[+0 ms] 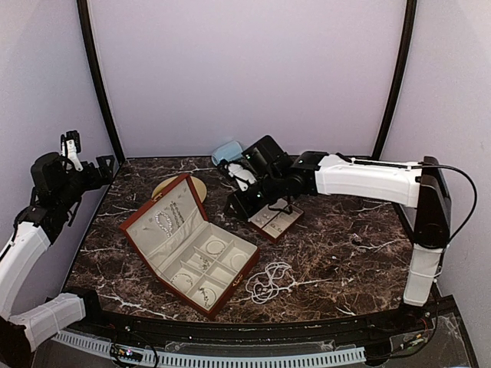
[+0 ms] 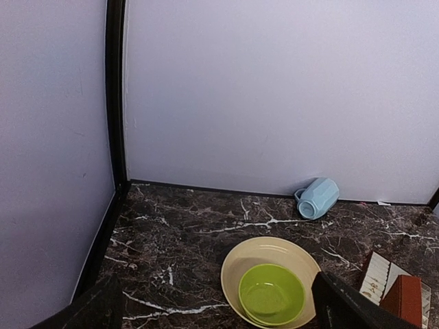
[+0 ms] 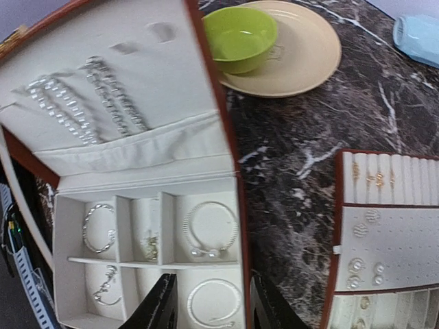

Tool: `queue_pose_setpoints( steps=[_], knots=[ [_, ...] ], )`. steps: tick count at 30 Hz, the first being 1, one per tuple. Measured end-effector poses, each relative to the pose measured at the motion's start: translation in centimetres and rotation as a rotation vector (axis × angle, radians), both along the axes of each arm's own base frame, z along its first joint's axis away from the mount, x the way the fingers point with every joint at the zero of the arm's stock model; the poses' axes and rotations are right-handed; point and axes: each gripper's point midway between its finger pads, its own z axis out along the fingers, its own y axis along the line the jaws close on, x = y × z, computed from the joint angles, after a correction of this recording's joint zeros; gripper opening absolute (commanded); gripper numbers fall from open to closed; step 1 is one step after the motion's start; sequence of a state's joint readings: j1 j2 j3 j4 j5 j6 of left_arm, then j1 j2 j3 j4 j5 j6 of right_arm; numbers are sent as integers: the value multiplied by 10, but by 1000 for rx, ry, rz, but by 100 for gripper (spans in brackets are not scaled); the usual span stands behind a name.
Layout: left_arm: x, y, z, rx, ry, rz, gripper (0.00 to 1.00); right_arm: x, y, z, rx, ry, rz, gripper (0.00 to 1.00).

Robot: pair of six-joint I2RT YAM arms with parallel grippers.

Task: Organize the mixed jewelry
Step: Move the jewelry box to the center of the board.

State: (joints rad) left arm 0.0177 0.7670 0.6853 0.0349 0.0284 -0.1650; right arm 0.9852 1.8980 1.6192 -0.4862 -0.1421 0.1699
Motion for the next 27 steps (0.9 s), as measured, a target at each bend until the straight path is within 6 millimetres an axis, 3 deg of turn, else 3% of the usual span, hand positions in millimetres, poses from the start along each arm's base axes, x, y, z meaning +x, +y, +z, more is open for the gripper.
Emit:
queue_pose_setpoints(
  steps=[5,11,15,20,27],
  knots=[
    [2,0,-1,14,0,-1,98,43,-38,-19,-48,-20,-130,40],
    [3,0,0,14,-2,-2,98,66,-74,-35,-153,-48,-237,45],
    [3,0,-4,5,13,-1,98,69,-93,-45,-225,-52,-277,46],
    [2,-1,-5,-5,23,-4,98,66,-102,-50,-268,-40,-290,46],
    [-1,-3,1,-15,14,-13,98,48,-84,-52,-276,-12,-217,47]
  ],
)
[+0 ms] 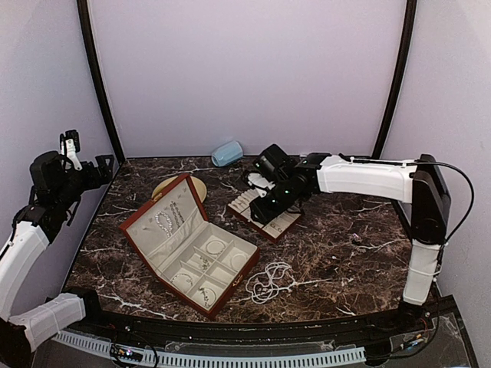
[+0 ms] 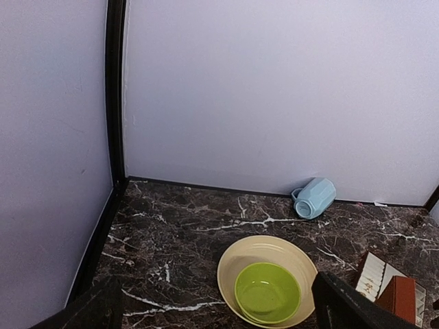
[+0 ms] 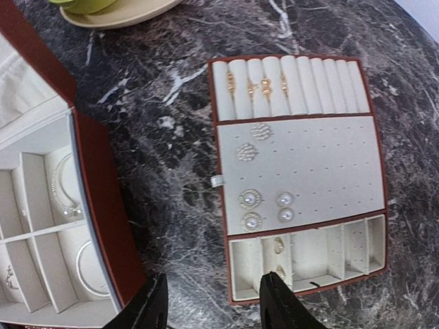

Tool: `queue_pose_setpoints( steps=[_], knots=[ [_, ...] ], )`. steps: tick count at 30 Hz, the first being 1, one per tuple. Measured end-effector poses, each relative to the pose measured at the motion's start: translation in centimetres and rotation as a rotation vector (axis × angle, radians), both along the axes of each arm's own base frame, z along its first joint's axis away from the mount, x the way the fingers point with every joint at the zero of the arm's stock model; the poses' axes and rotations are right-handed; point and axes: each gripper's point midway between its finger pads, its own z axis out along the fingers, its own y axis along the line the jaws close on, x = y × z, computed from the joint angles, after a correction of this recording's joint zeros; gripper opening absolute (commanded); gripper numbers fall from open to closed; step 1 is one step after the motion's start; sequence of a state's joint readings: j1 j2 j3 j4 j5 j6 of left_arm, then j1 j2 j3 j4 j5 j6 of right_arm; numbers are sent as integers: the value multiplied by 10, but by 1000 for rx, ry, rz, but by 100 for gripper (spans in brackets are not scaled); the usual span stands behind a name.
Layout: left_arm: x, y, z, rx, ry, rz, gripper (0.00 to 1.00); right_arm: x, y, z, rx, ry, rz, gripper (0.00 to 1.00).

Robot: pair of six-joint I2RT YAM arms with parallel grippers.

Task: Organize the mixed jewelry
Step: Move the jewelry box to the center of the board.

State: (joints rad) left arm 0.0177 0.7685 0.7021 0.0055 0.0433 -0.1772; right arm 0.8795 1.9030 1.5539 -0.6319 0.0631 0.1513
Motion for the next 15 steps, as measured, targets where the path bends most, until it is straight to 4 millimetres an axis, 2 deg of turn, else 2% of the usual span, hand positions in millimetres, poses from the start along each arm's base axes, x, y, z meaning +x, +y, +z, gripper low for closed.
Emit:
queue_pose_setpoints(
  steps=[6,15],
  knots=[
    [-1,0,1,-5,-4,0,99,-28,21,-16,-16,46,76,47],
    [-4,0,5,-9,-15,4,99,-49,46,-53,-78,82,139,44]
  ],
)
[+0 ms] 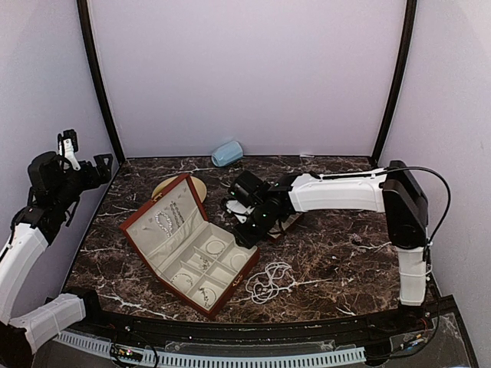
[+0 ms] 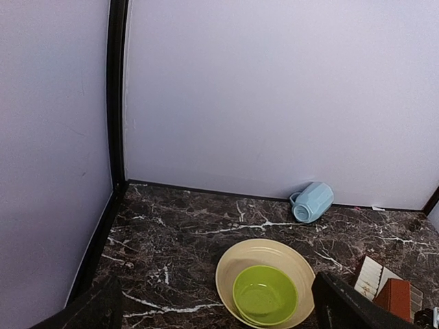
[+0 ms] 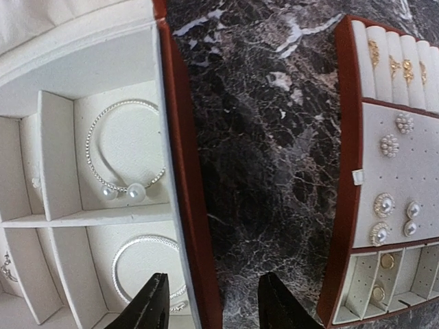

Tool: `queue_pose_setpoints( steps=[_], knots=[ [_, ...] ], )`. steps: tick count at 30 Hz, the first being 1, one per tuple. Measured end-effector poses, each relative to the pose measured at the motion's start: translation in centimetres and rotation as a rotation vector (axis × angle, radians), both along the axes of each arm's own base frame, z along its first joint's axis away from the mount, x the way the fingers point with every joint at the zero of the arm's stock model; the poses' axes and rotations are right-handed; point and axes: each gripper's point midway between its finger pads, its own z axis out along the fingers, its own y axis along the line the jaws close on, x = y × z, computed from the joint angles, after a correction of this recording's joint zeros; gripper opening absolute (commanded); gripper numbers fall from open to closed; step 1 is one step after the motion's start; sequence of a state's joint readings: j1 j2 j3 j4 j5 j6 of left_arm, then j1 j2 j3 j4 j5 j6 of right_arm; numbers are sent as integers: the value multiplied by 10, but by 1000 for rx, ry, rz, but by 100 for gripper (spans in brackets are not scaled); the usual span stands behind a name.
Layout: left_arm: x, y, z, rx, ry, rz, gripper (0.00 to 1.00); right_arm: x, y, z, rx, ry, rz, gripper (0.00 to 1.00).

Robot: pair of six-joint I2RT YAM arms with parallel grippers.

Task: Organize the mixed jewelry
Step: Move the jewelry box to the center of the board.

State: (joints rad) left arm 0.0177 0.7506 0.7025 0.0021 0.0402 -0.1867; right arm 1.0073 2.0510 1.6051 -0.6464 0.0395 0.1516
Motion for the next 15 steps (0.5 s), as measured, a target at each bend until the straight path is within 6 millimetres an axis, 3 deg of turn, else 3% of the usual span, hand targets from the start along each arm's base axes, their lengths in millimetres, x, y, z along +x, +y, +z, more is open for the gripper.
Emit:
queue_pose_setpoints(
  steps=[3,8,12,15],
  knots=[
    [-3,1,4,0,-14,4,99,-2,2,-8,-15,3,6,36],
    [-5,2,8,1,-27,10,99,-2,2,-17,-34,13,1,11],
    [-5,2,8,2,-27,14,99,-4,5,-16,-31,20,11,0],
    [-6,3,8,2,-28,17,99,-8,9,-16,-28,27,-8,0]
  ],
)
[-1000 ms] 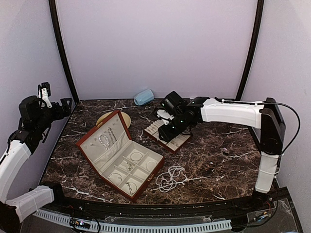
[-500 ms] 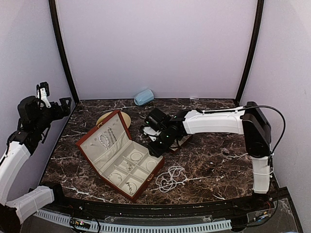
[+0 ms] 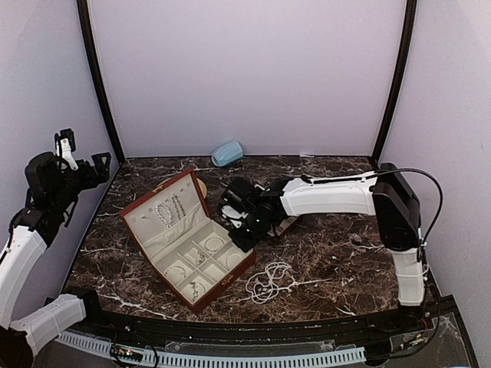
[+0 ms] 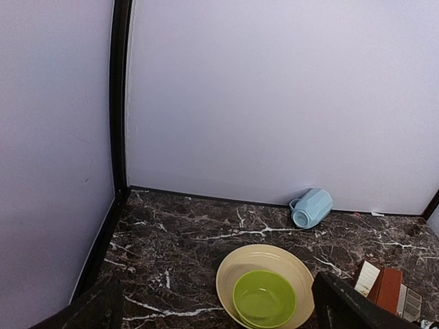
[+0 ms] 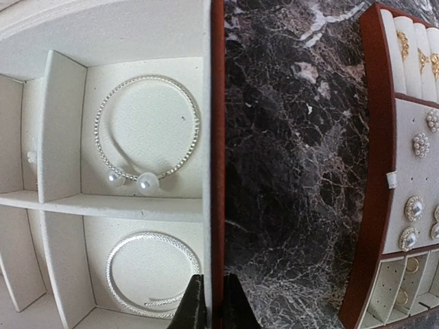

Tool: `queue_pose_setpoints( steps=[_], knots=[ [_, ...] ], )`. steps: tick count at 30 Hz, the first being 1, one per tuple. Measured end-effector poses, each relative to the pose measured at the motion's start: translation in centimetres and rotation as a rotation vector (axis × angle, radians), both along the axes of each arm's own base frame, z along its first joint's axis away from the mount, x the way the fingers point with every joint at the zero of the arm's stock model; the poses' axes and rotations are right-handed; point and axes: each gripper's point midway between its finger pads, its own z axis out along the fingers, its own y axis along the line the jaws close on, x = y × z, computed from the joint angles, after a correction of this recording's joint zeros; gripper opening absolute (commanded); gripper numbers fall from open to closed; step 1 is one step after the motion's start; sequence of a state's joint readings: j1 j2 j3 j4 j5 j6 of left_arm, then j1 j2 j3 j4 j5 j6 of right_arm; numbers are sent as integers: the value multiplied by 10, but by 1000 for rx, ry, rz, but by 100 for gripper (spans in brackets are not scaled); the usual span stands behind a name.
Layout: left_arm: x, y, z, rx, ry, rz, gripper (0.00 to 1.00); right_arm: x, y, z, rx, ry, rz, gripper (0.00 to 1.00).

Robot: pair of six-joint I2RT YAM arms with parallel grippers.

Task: Organize the mixed jewelry
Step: Move the jewelry box to the center of the board.

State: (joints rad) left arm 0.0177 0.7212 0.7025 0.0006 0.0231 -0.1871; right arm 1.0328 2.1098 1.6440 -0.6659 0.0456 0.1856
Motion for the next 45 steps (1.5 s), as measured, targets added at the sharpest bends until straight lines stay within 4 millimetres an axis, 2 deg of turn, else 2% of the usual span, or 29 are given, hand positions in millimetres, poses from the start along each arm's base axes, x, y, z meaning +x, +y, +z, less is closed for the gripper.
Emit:
queue_pose_setpoints(
  steps=[7,22,28,33,35,42,45],
  knots=[
    [-5,4,6,4,-22,25,99,9,9,1,16,10,-107,0],
    [-13,11,17,7,-58,62,99,49,46,2,100,16,-413,0],
    [-13,11,17,7,-59,62,99,59,62,2,156,39,-482,16],
    [-13,11,17,7,-59,62,99,70,91,1,270,67,-495,33],
    [-13,11,16,7,-57,63,98,73,97,2,298,72,-492,40],
    [-8,12,10,9,-34,68,99,76,103,12,345,47,-459,60],
    [-7,13,9,10,-31,76,99,74,98,27,356,18,-424,69]
  ],
)
